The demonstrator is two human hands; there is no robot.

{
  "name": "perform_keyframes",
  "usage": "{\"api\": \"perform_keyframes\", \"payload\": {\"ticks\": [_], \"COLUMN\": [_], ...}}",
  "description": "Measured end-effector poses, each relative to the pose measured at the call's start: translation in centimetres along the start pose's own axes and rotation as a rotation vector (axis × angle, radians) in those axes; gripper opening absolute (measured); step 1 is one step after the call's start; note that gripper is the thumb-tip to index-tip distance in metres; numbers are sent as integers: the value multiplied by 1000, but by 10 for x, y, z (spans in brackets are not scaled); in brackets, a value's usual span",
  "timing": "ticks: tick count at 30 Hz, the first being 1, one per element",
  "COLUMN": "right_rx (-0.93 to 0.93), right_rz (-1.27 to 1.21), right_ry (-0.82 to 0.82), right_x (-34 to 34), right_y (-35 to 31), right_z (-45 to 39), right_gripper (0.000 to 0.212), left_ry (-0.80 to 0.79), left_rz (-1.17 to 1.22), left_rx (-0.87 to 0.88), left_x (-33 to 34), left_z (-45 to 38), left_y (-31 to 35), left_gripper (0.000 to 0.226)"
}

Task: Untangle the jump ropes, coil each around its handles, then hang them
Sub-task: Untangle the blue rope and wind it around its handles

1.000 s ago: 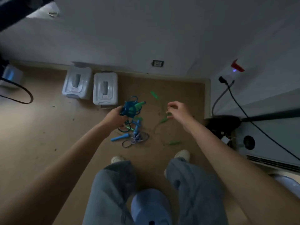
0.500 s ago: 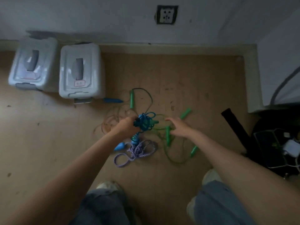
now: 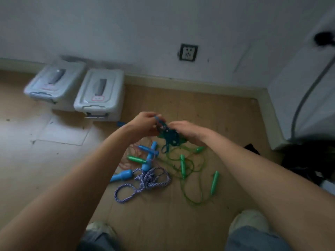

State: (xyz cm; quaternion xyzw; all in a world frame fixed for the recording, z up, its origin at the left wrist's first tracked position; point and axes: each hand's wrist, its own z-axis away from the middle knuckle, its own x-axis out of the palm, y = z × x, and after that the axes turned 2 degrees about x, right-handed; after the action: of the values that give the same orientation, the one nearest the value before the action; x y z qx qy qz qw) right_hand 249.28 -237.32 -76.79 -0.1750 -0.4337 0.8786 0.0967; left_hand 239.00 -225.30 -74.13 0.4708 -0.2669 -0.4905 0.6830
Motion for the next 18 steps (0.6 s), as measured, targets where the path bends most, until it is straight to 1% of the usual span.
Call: {"api": "perform_keyframes", "payload": {"ticks": [2,4,5,7,9,10,11,12,13,14,15,16,17,18], "right_rx": [-41,-142,-194,-253,-250,-240,-232,-227,-228,-233,-241,-253,-266,-277], "right_rz": [-110,-124,-120,-57,116,191,225,220,197,162,119,68,12,-44], "right_ry": [74,202,267,384,540,632,698,722,702,648,578,507,448,406], "right_x": [-1,-3,-3,-6,-9,-9,-8,-5,0,5,11,17,21,23], "right_y": [-23,-50,-63,-89,-104,-107,-108,-109,-108,-108,-108,-108,-109,-110], "right_z": [41,84,105,143,175,188,199,210,218,224,228,230,232,234], "right_gripper": [27,26,26,31,38,40,40,37,35,33,30,26,20,16], "left_ry": [10,32,35,-9,-62,-64,-65,-79,-128,-179,-209,-199,-150,-85], "left_rz": [-46,-112,-142,-272,-380,-370,-296,-157,-15,61,46,-17,-89,-130], "left_rx": [74,147,181,238,268,294,318,330,334,331,325,328,346,369], "left_x": [5,3,0,-7,-10,-11,-10,-7,-2,5,12,18,23,26], "left_z": [28,57,71,98,124,136,147,157,166,172,175,174,173,171], "left_y": [38,70,83,104,114,116,116,114,113,112,110,107,105,104], "left_gripper": [20,15,16,25,33,33,27,19,14,20,31,41,45,42]}}
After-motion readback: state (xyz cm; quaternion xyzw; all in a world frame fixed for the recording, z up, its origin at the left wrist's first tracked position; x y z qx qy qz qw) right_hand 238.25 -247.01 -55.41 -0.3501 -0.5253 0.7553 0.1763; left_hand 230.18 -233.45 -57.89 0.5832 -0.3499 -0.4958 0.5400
